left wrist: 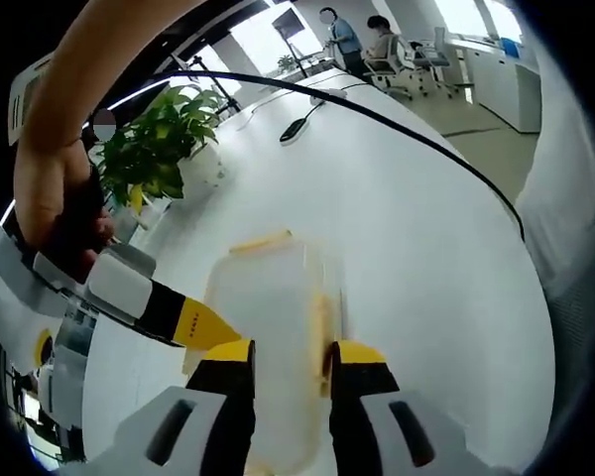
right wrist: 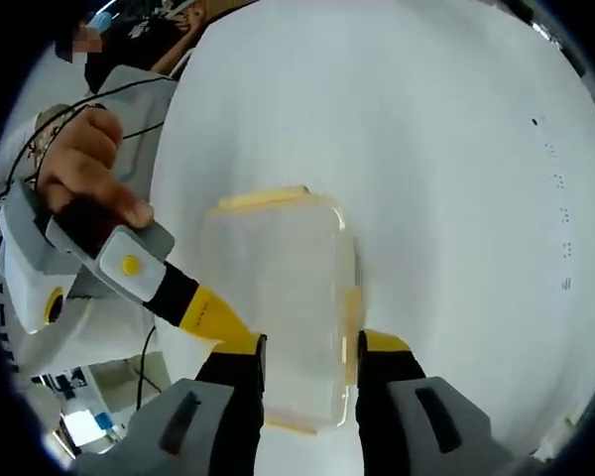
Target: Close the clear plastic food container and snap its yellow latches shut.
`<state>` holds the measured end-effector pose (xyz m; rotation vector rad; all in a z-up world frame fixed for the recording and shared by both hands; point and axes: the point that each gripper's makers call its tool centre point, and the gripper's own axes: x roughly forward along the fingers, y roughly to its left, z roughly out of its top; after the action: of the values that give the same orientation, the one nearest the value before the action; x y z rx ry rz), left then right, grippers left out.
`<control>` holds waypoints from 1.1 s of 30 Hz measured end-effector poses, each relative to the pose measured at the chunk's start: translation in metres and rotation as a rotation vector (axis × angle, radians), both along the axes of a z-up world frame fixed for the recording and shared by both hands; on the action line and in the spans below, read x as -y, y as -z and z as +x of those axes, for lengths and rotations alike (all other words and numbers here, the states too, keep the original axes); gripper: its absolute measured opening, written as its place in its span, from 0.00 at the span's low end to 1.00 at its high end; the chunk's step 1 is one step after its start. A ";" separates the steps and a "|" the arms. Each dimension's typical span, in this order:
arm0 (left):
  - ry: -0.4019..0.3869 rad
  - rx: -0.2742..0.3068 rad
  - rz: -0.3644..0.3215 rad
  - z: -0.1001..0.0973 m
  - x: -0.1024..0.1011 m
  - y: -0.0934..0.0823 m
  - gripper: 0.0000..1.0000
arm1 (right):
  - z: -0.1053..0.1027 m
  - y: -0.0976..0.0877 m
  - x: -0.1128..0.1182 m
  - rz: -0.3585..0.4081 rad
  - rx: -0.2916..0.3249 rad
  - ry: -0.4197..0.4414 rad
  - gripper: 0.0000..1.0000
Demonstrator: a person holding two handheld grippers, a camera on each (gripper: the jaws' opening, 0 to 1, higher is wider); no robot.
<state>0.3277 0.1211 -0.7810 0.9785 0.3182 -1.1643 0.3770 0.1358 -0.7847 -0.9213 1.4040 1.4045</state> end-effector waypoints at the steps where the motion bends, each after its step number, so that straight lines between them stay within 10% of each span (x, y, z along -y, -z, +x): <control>1: 0.000 -0.001 -0.001 0.000 0.000 0.000 0.21 | 0.000 0.000 0.000 0.003 -0.001 0.001 0.32; 18: -0.021 -0.009 -0.026 -0.001 0.000 -0.001 0.22 | 0.009 -0.001 0.007 -0.013 0.027 -0.027 0.33; 33: -0.091 -0.074 -0.052 -0.001 -0.001 -0.005 0.23 | 0.012 -0.007 0.009 0.116 0.191 0.056 0.34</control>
<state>0.3270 0.1223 -0.7759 0.8685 0.3865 -1.1218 0.3886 0.1270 -0.7781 -0.9087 1.1842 1.3060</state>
